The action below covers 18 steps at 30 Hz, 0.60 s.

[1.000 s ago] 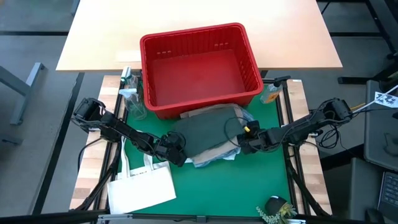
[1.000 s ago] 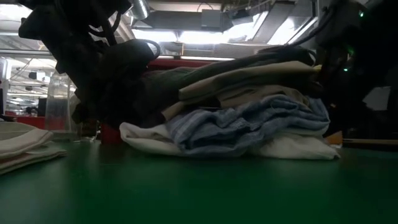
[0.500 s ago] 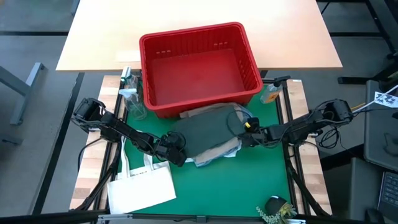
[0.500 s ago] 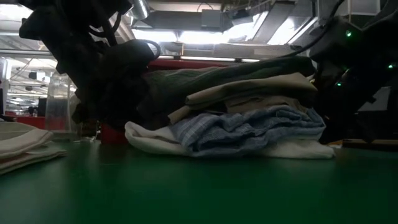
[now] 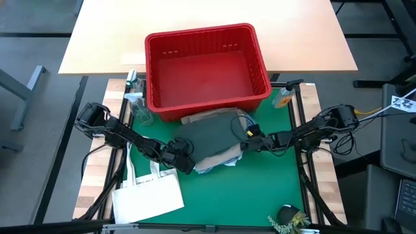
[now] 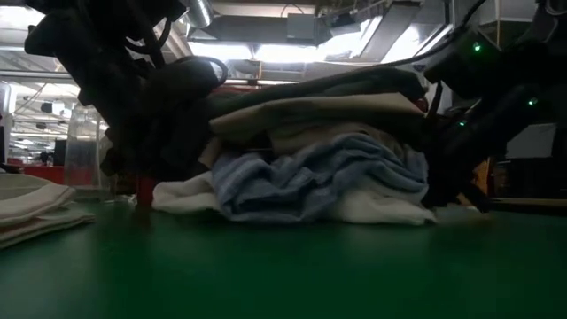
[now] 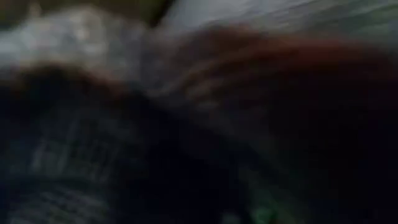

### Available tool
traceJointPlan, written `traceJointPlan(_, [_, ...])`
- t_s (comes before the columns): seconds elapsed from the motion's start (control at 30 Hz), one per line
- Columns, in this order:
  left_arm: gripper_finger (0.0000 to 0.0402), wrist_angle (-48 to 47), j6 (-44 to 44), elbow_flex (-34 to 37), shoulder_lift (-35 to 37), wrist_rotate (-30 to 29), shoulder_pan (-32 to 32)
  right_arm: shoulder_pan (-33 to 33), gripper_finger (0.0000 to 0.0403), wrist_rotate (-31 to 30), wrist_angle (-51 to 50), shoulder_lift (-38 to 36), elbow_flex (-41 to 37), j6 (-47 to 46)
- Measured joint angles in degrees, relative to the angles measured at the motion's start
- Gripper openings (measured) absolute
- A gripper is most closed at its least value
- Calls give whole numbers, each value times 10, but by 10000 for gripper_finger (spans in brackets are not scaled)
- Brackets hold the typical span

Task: Fold Laundry from Bin
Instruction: Put the stack of folded clothes into the red bin

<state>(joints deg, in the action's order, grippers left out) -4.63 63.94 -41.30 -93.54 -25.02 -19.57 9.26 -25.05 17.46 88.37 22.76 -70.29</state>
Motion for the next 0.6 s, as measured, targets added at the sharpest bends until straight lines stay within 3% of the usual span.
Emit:
traceJointPlan(0.23, [9,4,0,0,0,-27,0,1,13,35,26,1,6,34])
traceJointPlan(0.47, [3,41,-29,0,0,-53,0,1,23,65,21,2,33,93])
traceJointPlan(0.6, [2,49,-30,0,0,-46,0,2,8,66,24,2,46,110])
